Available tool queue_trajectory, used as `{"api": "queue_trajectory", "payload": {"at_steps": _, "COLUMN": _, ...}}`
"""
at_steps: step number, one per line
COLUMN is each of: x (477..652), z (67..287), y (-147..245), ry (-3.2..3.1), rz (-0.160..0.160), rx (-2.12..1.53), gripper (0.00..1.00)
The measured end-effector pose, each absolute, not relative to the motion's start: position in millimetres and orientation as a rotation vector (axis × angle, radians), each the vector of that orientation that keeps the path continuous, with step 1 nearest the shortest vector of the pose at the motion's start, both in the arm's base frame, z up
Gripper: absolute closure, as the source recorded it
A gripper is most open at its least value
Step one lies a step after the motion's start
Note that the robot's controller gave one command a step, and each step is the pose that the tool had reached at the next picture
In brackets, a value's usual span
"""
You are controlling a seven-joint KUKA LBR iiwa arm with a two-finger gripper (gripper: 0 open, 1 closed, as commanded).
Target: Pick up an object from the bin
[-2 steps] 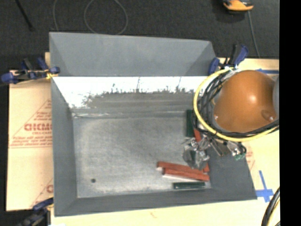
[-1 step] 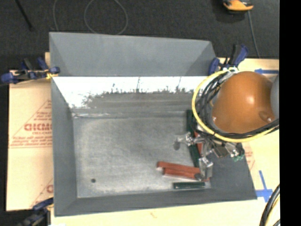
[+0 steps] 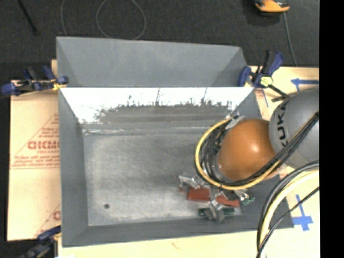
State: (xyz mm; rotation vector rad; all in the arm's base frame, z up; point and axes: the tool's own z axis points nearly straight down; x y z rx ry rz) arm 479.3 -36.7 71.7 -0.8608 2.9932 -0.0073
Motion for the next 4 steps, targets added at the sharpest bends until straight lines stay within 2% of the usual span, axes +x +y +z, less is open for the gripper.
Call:
{"api": "queue_trajectory", "payload": {"at_steps": 1, "x": 479.0, "z": 77.0, "y": -35.8, "ry": 2.998, "rz": -0.005, "rx": -0.855, "gripper": 1.00}}
{"api": "queue_trajectory", "payload": {"at_steps": 2, "x": 489.7, "z": 199.1, "y": -73.6, "ry": 3.042, "rz": -0.009, "rx": -0.738, "gripper": 1.00}}
{"api": "queue_trajectory", "payload": {"at_steps": 3, "x": 487.9, "z": 194.9, "y": -71.1, "ry": 3.049, "rz": 0.002, "rx": -0.741, "gripper": 0.00}}
{"api": "queue_trajectory", "payload": {"at_steps": 4, "x": 489.0, "z": 83.8, "y": -48.1, "ry": 2.947, "rz": 0.006, "rx": -1.090, "gripper": 0.00}}
